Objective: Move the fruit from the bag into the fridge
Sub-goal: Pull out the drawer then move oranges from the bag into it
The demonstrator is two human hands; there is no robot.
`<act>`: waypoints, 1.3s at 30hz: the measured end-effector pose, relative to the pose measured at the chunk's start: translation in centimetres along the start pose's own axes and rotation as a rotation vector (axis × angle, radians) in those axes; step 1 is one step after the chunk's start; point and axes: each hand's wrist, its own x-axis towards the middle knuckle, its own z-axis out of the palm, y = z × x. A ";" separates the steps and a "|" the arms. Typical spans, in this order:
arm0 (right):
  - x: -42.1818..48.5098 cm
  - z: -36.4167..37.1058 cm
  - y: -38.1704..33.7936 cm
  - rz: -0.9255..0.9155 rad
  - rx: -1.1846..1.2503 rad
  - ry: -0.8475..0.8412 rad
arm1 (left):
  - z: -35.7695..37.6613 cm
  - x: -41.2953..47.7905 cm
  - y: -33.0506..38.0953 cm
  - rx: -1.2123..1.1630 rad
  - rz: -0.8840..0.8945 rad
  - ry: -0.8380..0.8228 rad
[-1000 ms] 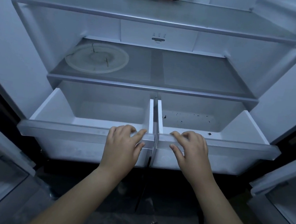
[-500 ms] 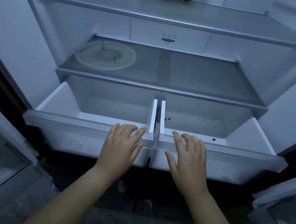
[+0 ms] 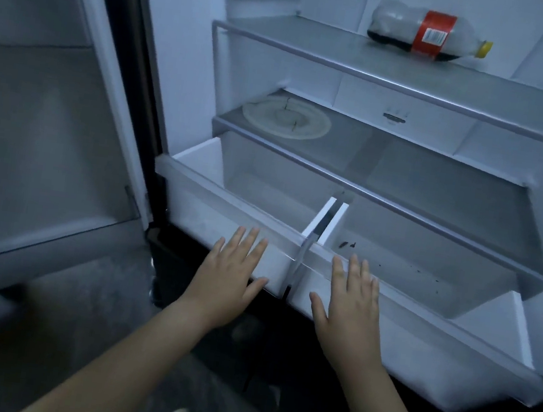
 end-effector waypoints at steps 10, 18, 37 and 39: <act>1.5 -4.0 -12.1 -0.446 0.336 -0.033 | -9.7 -10.8 -7.2 0.048 -0.374 0.109; -4.1 -5.9 -30.0 -0.848 0.475 -0.076 | -15.6 -27.0 -15.0 0.118 -0.714 0.214; -34.0 -4.3 -65.6 -1.553 0.680 -0.378 | -19.8 -69.1 -23.7 0.319 -1.446 0.186; -35.6 -3.8 -68.1 -1.594 0.686 -0.398 | -19.7 -71.4 -24.6 0.300 -1.499 0.203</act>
